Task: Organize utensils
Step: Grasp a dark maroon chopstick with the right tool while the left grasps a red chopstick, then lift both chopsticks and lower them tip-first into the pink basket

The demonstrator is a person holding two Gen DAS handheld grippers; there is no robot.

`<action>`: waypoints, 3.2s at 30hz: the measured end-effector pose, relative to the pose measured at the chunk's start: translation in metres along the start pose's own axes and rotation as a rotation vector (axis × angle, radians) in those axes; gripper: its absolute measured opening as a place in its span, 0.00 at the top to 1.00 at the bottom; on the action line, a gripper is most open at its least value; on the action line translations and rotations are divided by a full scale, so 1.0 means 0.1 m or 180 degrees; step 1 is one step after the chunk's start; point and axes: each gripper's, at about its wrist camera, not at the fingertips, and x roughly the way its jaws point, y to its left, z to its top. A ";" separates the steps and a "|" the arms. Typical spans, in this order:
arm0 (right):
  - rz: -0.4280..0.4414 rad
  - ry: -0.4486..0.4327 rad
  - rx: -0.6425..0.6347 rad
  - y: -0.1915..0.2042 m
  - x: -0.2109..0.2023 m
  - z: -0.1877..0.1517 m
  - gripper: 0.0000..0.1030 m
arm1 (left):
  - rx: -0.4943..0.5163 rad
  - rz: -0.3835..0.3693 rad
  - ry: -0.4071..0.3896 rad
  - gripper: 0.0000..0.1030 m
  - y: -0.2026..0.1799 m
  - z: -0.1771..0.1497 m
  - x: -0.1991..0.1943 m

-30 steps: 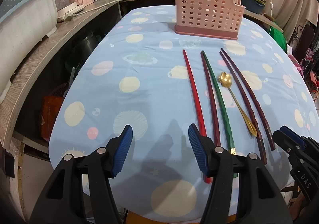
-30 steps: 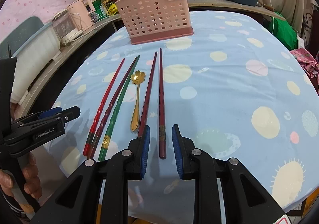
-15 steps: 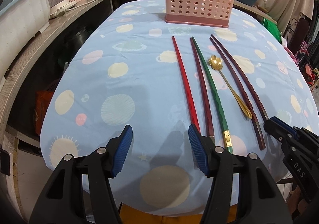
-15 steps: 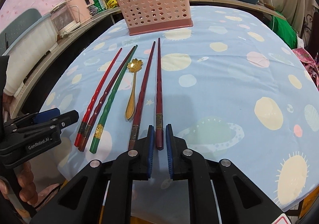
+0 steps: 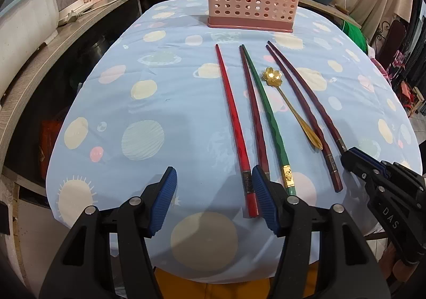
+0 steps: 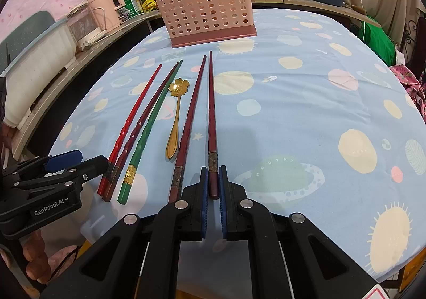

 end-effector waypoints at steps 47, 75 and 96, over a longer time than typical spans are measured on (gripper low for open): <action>0.0089 -0.0524 0.0105 -0.06 -0.59 0.45 0.93 | -0.0168 -0.0303 -0.0280 0.93 0.14 0.34 -0.53; 0.0214 -0.1400 0.0121 -0.19 -1.15 1.73 0.93 | -0.0287 -0.0321 -0.1217 0.93 0.33 1.71 -1.21; 0.0439 -0.2101 0.0186 -0.10 -1.50 3.03 0.93 | -0.0296 -0.0431 -0.1988 0.93 0.23 2.98 -1.93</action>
